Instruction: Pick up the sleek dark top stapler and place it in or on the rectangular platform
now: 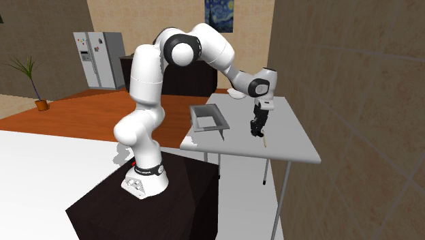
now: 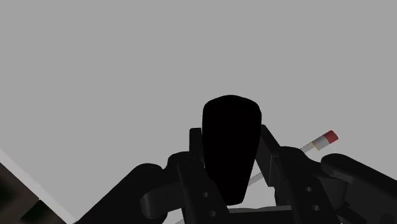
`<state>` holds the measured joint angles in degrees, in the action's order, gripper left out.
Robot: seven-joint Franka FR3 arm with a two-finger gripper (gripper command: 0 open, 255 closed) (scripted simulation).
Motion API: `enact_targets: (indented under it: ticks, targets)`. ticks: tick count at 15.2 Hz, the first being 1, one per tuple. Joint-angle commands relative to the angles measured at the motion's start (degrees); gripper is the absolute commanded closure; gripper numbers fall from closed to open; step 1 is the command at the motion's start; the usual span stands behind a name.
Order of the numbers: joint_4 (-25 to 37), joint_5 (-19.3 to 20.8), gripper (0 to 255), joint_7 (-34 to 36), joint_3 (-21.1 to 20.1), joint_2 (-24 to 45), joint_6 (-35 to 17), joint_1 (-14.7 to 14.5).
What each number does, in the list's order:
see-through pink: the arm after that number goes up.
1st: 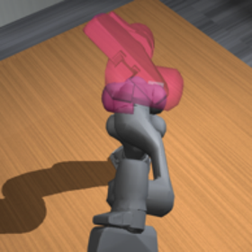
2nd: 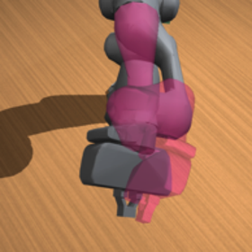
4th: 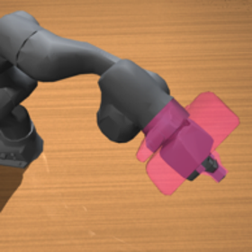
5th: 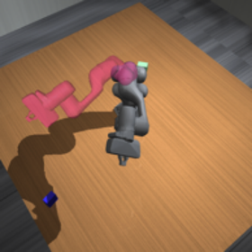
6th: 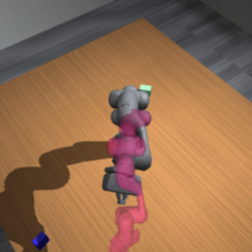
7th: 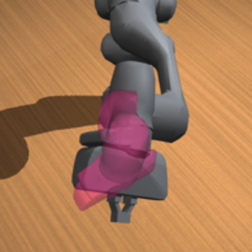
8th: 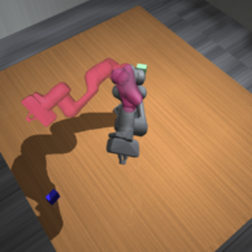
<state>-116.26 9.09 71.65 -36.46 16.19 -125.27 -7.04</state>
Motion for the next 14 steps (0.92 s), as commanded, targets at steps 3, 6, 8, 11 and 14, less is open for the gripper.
enact_targets:
  ticks: [3,6,8,11,14]
  targets:
    - [0.75,-1.12,255,-0.69,-0.45,-1.43,1.95,0.4]
    - [1.65,-2.16,255,-1.34,-0.82,-2.79,3.93,0.74]
    - [2.32,-2.81,255,-1.74,-1.03,-3.65,5.27,0.95]
    - [3.42,-3.71,255,-2.29,-1.29,-4.84,7.32,1.22]
    - [4.63,-4.51,255,-2.79,-1.49,-5.94,9.39,1.44]
